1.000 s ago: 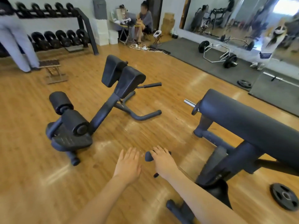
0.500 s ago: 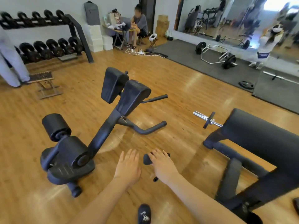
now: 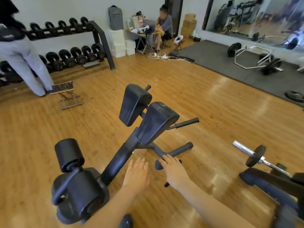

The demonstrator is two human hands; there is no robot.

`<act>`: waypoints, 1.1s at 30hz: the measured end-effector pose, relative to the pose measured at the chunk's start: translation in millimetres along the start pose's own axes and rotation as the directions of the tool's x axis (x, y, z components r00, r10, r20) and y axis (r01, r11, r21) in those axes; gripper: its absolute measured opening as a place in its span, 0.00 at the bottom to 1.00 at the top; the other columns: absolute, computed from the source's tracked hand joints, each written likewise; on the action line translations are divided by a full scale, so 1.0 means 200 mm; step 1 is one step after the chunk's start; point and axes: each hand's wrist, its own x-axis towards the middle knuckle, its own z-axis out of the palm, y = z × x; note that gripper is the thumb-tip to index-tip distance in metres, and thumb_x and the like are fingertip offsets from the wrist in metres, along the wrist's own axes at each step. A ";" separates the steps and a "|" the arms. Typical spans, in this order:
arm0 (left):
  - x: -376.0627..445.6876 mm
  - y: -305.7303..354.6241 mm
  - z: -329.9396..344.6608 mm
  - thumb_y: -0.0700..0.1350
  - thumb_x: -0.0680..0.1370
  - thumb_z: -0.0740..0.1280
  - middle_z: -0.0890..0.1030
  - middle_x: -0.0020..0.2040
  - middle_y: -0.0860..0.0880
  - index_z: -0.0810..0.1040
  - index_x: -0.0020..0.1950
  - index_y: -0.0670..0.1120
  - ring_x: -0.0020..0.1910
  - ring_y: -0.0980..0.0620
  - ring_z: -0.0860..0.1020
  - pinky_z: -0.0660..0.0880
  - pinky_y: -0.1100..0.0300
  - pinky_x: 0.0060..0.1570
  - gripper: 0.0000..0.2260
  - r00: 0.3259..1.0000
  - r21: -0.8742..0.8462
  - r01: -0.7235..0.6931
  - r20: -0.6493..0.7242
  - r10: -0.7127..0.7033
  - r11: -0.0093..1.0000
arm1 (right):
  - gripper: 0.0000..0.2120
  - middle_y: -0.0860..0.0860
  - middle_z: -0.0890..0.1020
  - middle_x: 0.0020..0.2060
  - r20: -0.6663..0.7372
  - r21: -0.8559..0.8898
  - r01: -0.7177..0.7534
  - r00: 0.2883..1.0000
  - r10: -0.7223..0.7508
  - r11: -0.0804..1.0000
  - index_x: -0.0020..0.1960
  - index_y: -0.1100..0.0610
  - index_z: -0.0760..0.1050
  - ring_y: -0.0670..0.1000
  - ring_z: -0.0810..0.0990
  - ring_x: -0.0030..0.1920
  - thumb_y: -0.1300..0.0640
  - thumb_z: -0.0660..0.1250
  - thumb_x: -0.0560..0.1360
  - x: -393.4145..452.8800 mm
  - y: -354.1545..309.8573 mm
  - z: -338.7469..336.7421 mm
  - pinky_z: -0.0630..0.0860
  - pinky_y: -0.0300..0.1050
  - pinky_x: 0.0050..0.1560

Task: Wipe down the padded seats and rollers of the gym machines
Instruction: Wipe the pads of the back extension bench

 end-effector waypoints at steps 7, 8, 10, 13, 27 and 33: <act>0.59 -0.38 -0.07 0.51 0.83 0.50 0.50 0.78 0.46 0.49 0.77 0.43 0.77 0.48 0.47 0.42 0.48 0.73 0.25 0.996 -0.007 -0.090 0.019 0.090 0.996 | 0.23 0.53 0.58 0.74 0.029 -0.003 -0.092 0.995 0.092 0.996 0.74 0.57 0.57 0.54 0.52 0.75 0.64 0.55 0.80 0.63 0.05 0.00 0.49 0.51 0.73; 0.67 -0.43 -0.09 0.51 0.83 0.49 0.50 0.78 0.45 0.49 0.78 0.43 0.77 0.47 0.46 0.42 0.47 0.73 0.25 0.994 -0.001 -0.110 0.028 0.110 0.994 | 0.23 0.53 0.59 0.74 0.019 -0.002 -0.101 0.995 0.101 0.995 0.74 0.56 0.57 0.54 0.53 0.74 0.63 0.56 0.80 0.71 0.07 0.00 0.50 0.51 0.73; 0.82 -0.50 -0.12 0.52 0.83 0.49 0.49 0.78 0.46 0.49 0.78 0.43 0.77 0.47 0.45 0.42 0.47 0.73 0.25 0.990 -0.013 -0.135 0.049 0.135 0.991 | 0.24 0.52 0.60 0.73 0.006 0.002 -0.130 0.991 0.130 0.991 0.74 0.55 0.57 0.53 0.55 0.74 0.62 0.57 0.79 0.85 0.10 -0.03 0.51 0.50 0.72; 1.01 -0.55 -0.14 0.52 0.83 0.49 0.49 0.78 0.46 0.48 0.78 0.44 0.77 0.47 0.45 0.45 0.48 0.74 0.26 0.985 -0.013 -0.160 0.068 0.160 0.987 | 0.25 0.52 0.57 0.75 0.011 0.030 -0.195 0.981 0.195 0.980 0.75 0.55 0.55 0.53 0.52 0.75 0.62 0.56 0.80 1.01 0.17 -0.06 0.50 0.50 0.73; 1.89 -0.62 -0.38 0.52 0.83 0.51 0.49 0.78 0.44 0.49 0.77 0.43 0.77 0.45 0.45 0.43 0.49 0.74 0.26 0.945 0.072 -0.322 0.085 0.316 0.944 | 0.24 0.50 0.56 0.75 0.046 0.289 -0.416 0.905 0.422 0.862 0.75 0.53 0.55 0.51 0.51 0.75 0.61 0.54 0.81 1.87 0.65 -0.08 0.50 0.49 0.74; 2.00 -0.67 -0.45 0.52 0.82 0.51 0.48 0.78 0.44 0.49 0.77 0.43 0.77 0.45 0.44 0.43 0.47 0.74 0.26 0.917 0.123 -0.388 0.150 0.370 0.913 | 0.25 0.51 0.58 0.75 -0.005 0.336 -0.439 0.884 0.467 0.833 0.74 0.54 0.58 0.51 0.54 0.75 0.64 0.56 0.79 1.90 0.65 0.03 0.49 0.49 0.73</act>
